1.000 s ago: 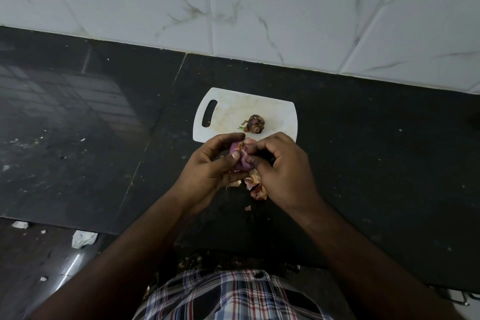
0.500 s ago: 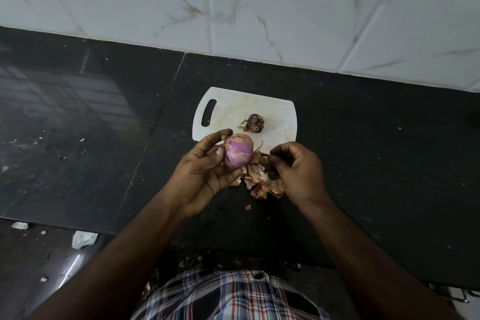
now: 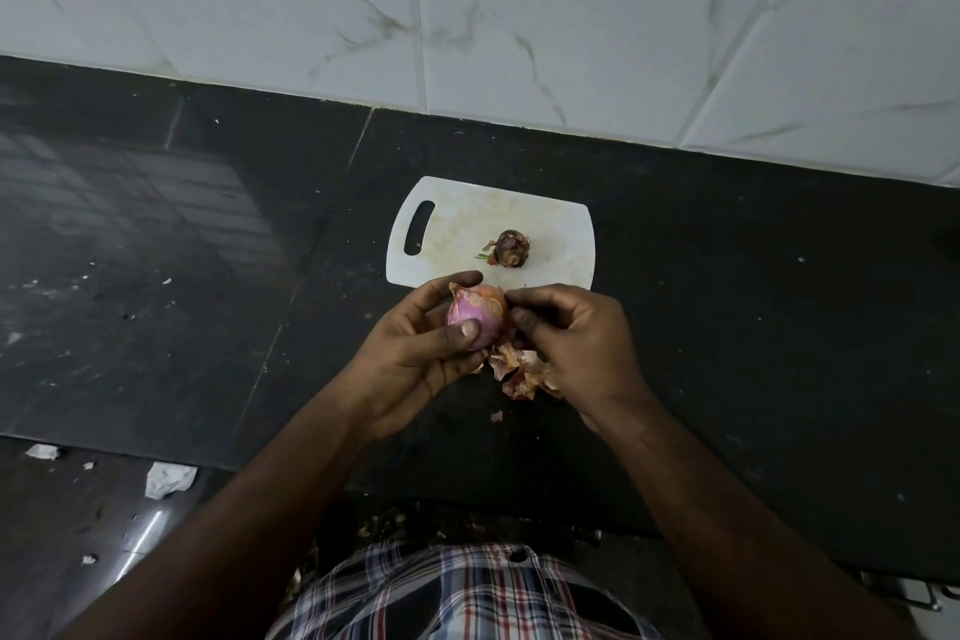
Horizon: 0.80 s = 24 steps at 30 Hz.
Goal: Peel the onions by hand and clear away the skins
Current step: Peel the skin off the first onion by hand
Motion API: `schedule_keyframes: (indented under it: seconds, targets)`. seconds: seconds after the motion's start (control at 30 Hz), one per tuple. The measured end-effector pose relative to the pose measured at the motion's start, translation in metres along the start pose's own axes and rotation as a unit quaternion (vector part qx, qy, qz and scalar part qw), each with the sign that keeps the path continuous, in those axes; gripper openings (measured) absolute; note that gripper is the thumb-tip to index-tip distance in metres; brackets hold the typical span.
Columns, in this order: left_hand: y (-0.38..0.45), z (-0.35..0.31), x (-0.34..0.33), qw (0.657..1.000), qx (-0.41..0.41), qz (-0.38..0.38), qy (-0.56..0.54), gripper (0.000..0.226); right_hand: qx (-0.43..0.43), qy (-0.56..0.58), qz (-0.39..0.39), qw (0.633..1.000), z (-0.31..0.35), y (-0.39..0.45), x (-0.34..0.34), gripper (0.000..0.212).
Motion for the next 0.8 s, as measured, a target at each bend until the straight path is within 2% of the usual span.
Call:
schedule_keyframes:
  seconds: [0.13,0.23,0.33,0.6,0.8]
  targets:
    - [0.000,0.000,0.002,0.998,0.003,0.003,0.058,0.060,-0.009,-0.030,0.028,0.999,0.010,0.003,0.005,0.024]
    - [0.001,0.000,0.001,0.995,0.010,0.004,0.097,0.061,0.009,-0.128,0.082,0.988,0.027,0.008,-0.006,0.030]
    - [0.002,-0.003,-0.001,0.991,0.012,-0.003,0.135,0.064,0.017,-0.199,0.076,0.977,0.035,0.012,-0.009,0.023]
    - [0.002,-0.003,0.004,0.989,0.015,-0.011,0.145,0.059,0.040,-0.247,0.071,0.966,0.038,0.012,-0.006,0.011]
    - [0.002,-0.006,0.010,0.981,0.015,-0.027,0.192,0.062,0.043,-0.231,0.086,0.968,0.037,0.009,-0.011,0.017]
Point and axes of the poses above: each hand's wrist, its own y-axis towards the middle knuckle, its own x-axis out of the back of the hand, z = x × y, the point moved 10 cm from there along y, towards the middle knuckle, and after that the axes turned 11 degrees about z, right-handed, at the moved point
